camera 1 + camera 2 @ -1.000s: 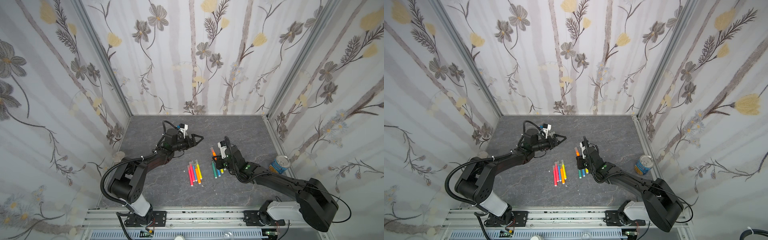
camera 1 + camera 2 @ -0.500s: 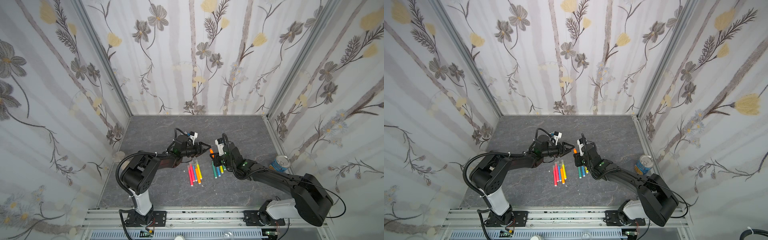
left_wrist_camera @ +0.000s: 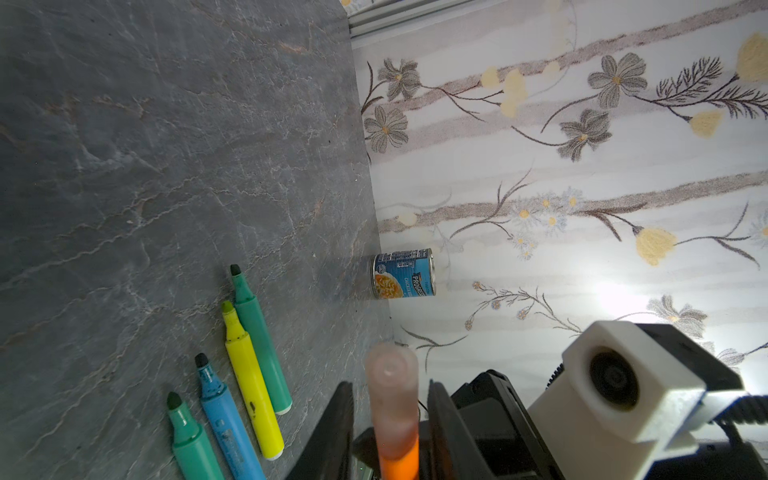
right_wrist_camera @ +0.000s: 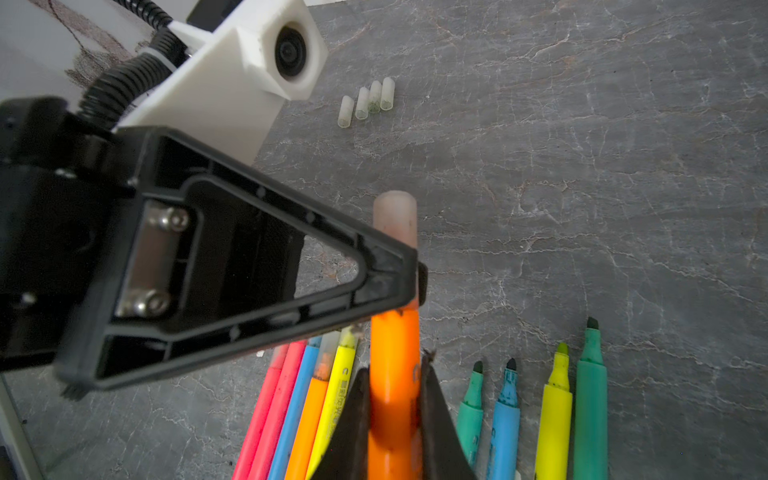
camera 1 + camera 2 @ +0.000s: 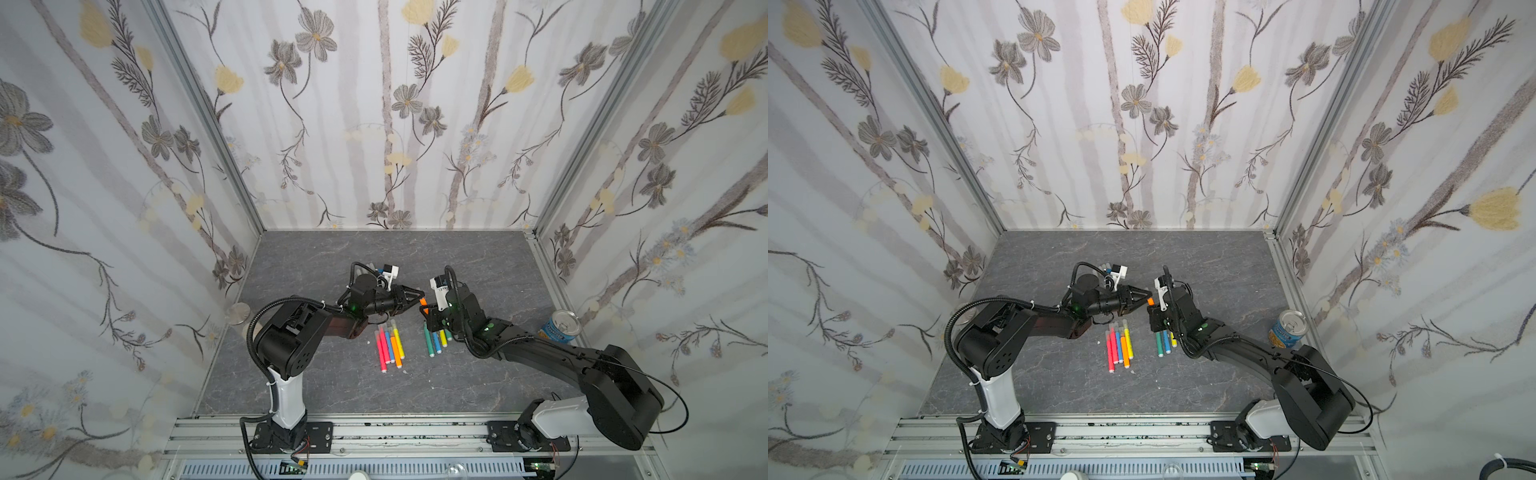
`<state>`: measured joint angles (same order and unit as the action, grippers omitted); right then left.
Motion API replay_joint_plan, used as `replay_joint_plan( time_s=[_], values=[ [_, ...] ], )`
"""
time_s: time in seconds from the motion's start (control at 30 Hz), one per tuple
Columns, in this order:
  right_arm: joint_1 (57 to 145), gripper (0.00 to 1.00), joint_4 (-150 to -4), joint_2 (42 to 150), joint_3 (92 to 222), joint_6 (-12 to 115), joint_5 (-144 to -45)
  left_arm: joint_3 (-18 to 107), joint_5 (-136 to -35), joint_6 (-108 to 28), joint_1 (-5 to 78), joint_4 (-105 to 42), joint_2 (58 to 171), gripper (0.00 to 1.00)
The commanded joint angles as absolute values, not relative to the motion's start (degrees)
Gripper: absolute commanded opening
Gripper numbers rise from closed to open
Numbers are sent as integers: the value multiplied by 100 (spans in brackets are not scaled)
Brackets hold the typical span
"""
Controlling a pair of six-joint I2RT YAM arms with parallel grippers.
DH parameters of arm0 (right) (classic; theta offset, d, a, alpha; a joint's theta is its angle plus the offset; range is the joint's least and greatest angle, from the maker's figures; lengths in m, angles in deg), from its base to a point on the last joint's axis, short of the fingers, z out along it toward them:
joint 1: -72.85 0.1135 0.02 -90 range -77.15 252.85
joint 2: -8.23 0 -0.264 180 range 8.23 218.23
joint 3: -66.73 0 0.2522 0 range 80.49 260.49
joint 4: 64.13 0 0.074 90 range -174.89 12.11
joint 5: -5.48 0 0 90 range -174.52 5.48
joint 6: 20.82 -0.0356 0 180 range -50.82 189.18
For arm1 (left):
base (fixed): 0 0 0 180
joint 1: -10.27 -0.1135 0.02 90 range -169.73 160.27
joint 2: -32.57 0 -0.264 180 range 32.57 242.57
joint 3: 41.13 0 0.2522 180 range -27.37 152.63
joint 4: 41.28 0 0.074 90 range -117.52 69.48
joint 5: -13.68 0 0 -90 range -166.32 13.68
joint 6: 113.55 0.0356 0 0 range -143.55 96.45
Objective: Open the pen caps
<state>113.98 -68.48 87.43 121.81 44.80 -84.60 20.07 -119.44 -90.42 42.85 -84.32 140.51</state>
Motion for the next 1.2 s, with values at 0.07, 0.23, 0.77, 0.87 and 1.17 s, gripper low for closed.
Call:
replay_joint_plan(
  time_s=[0.07, 0.23, 0.77, 0.87, 1.17],
  values=[
    [11402, 0, -6628, 8768, 12215, 4518, -8514, 2076, -11944, -9102, 4283, -8632, 14101, 21],
    [11403, 0, -6624, 8760, 12200, 4510, -8534, 2141, -11885, -8963, 4288, -8461, 14085, 20],
    [11402, 0, -6567, 8760, 12130, 4466, -8584, 2168, -11859, -8958, 4291, -8492, 14188, 0],
    [11399, 0, -6561, 8733, 12088, 4459, -8592, 2164, -11838, -8922, 4287, -8459, 14187, 0],
    [11482, 0, -6574, 8404, 11622, 4332, -8687, 2124, -11628, -8511, 3888, -8058, 14157, 0]
  ],
)
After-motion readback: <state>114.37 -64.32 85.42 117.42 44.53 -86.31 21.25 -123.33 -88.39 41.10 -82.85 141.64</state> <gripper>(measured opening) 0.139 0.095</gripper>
